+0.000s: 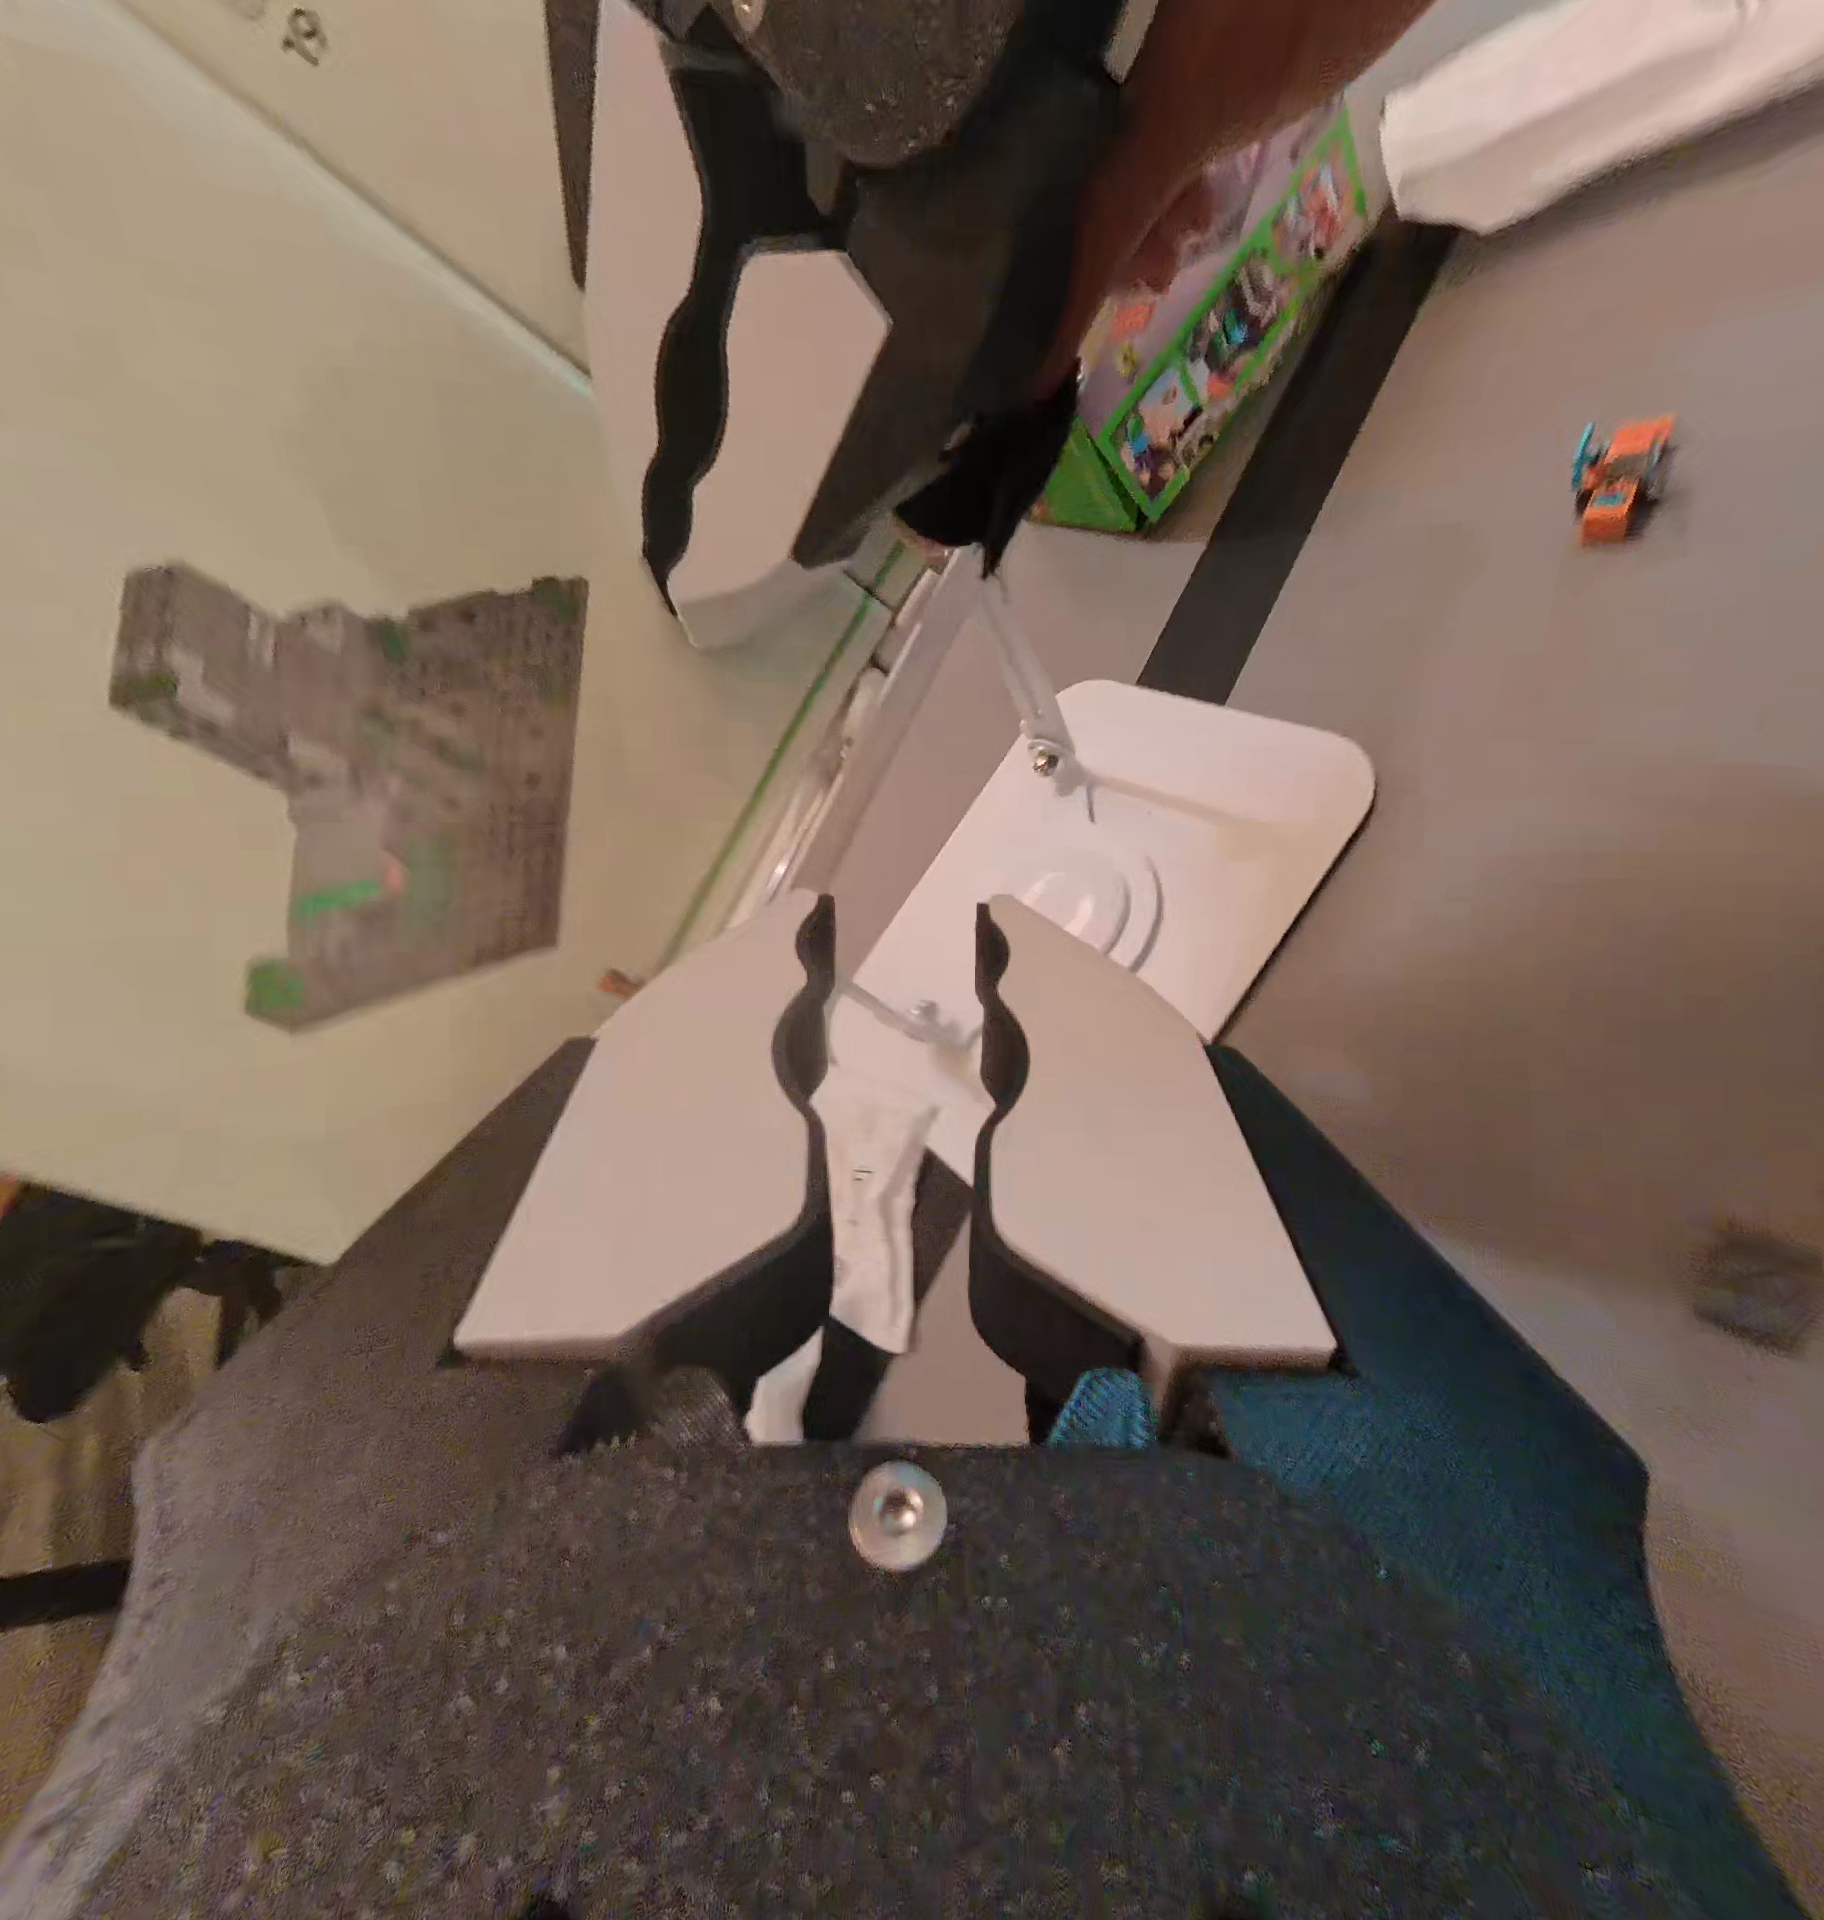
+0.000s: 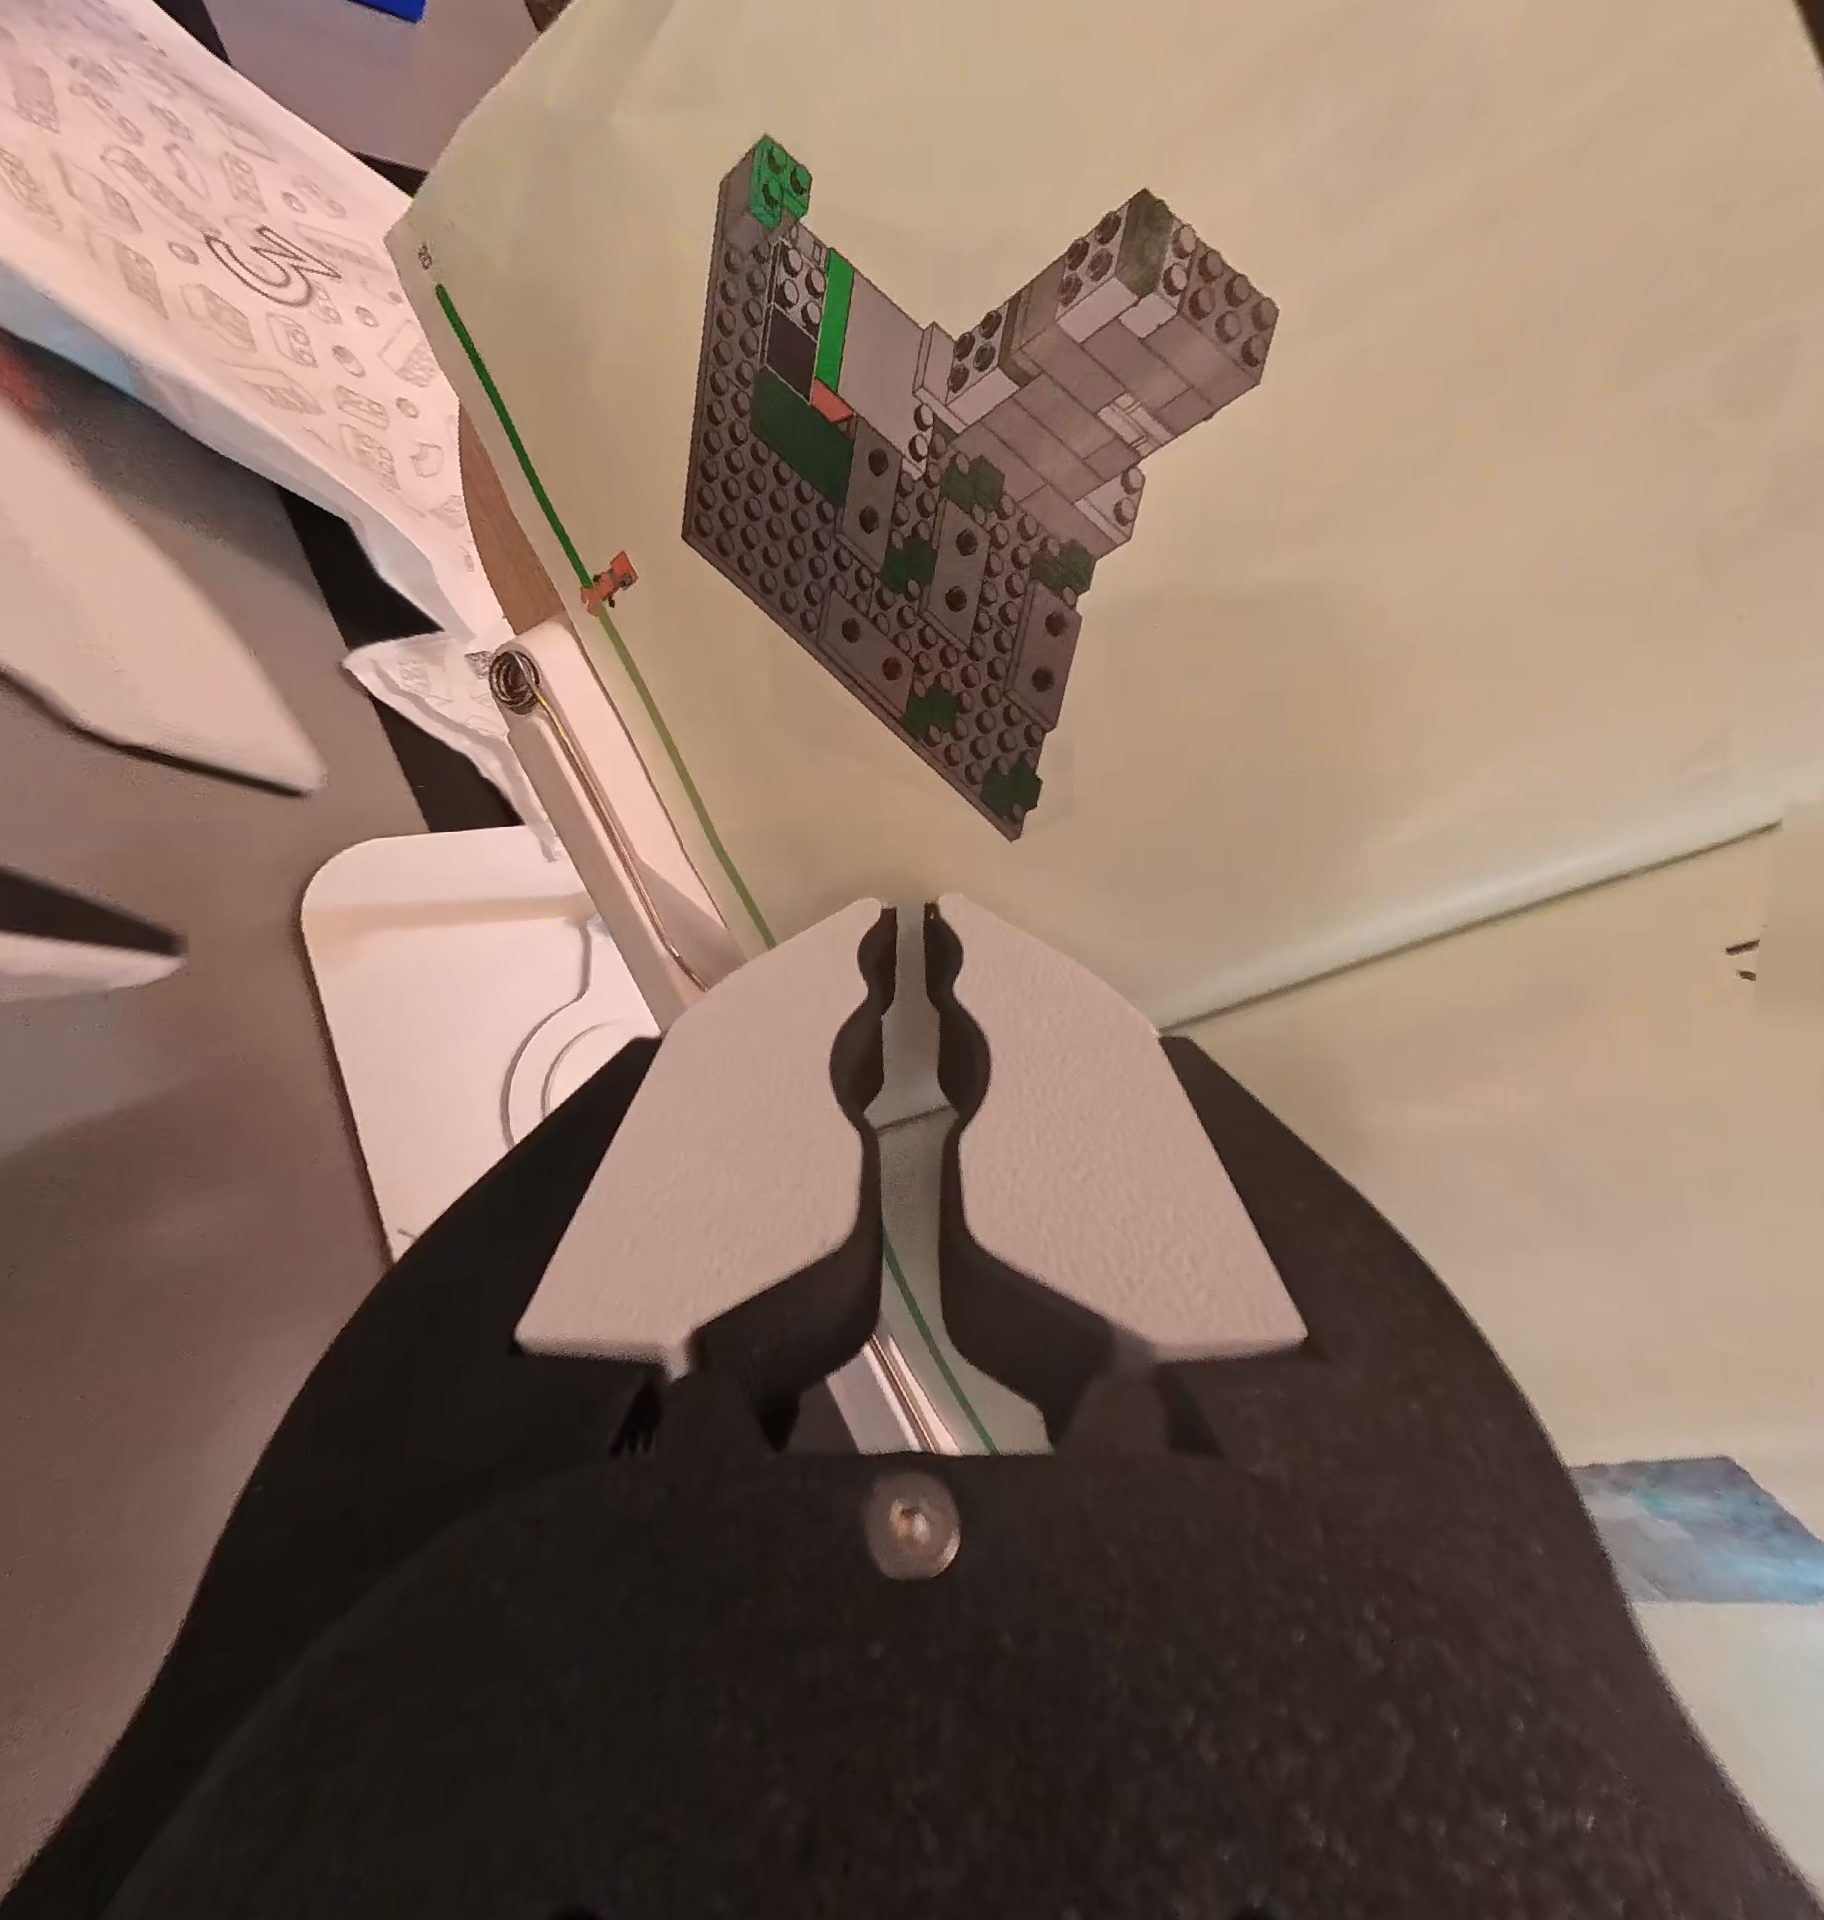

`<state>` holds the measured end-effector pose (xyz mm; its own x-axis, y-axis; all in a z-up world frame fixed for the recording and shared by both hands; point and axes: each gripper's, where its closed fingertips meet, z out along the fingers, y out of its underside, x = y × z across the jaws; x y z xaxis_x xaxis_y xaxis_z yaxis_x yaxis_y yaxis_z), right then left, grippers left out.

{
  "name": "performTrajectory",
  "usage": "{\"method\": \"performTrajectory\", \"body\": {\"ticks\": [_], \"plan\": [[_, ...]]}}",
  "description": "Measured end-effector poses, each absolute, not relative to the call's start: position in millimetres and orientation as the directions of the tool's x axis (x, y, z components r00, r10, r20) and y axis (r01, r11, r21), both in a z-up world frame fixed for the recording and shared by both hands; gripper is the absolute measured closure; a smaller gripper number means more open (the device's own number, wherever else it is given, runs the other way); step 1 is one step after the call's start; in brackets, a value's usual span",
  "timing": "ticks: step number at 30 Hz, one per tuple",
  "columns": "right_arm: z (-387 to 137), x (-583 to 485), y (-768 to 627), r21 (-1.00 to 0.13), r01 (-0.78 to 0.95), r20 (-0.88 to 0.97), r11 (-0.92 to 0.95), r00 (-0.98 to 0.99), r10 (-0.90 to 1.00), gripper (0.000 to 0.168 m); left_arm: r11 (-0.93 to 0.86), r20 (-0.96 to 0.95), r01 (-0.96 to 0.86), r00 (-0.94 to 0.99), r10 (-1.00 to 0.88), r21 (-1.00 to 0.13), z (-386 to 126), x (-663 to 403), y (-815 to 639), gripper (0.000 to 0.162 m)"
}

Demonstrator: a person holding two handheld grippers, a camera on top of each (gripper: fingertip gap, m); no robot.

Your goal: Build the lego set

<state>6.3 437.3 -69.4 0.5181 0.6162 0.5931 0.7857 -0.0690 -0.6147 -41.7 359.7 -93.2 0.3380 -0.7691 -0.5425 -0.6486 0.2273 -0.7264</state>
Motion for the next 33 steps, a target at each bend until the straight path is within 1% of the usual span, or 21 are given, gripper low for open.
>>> {"method": "performTrajectory", "body": {"ticks": [2, 5, 11, 13, 23, 25, 30, 33], "plan": [[-68, 7, 437, -0.626, 0.776, 0.568, -0.08, 0.524, 0.634, 0.164, 0.241, -0.553, -0.676, 0.291, -0.781, -0.696, -85, -33, 372, 0.137], [-67, 10, 436, -0.66, 0.745, 0.519, -0.098, 0.546, 0.658, 0.164, 0.248, -0.518, -0.676, 0.229, -0.824, -0.694, -79, -14, 382, 0.143], [-66, 14, 432, -0.736, 0.665, 0.401, -0.13, 0.583, 0.707, 0.164, 0.232, -0.461, -0.762, 0.097, -0.882, -0.605, -94, 5, 402, 0.145], [-65, 17, 430, -0.748, 0.65, 0.377, -0.138, 0.586, 0.718, 0.164, 0.208, -0.397, -0.781, 0.057, -0.916, -0.589, -99, 6, 402, 0.147], [-70, 27, 430, -0.764, 0.63, 0.351, -0.142, 0.59, 0.727, 0.164, 0.115, -0.197, -0.871, -0.022, -0.98, -0.478, -121, 1, 404, 0.147], [-70, 28, 430, -0.766, 0.628, 0.35, -0.141, 0.59, 0.728, 0.164, 0.121, -0.198, -0.874, -0.029, -0.98, -0.47, -121, 3, 406, 0.151], [-71, 28, 431, -0.763, 0.632, 0.354, -0.137, 0.586, 0.729, 0.164, 0.132, -0.171, -0.898, -0.064, -0.983, -0.42, -122, 3, 405, 0.152], [-72, 28, 432, -0.76, 0.635, 0.354, -0.139, 0.584, 0.73, 0.164, 0.126, -0.132, -0.897, -0.076, -0.988, -0.423, -120, 3, 404, 0.154]]}}
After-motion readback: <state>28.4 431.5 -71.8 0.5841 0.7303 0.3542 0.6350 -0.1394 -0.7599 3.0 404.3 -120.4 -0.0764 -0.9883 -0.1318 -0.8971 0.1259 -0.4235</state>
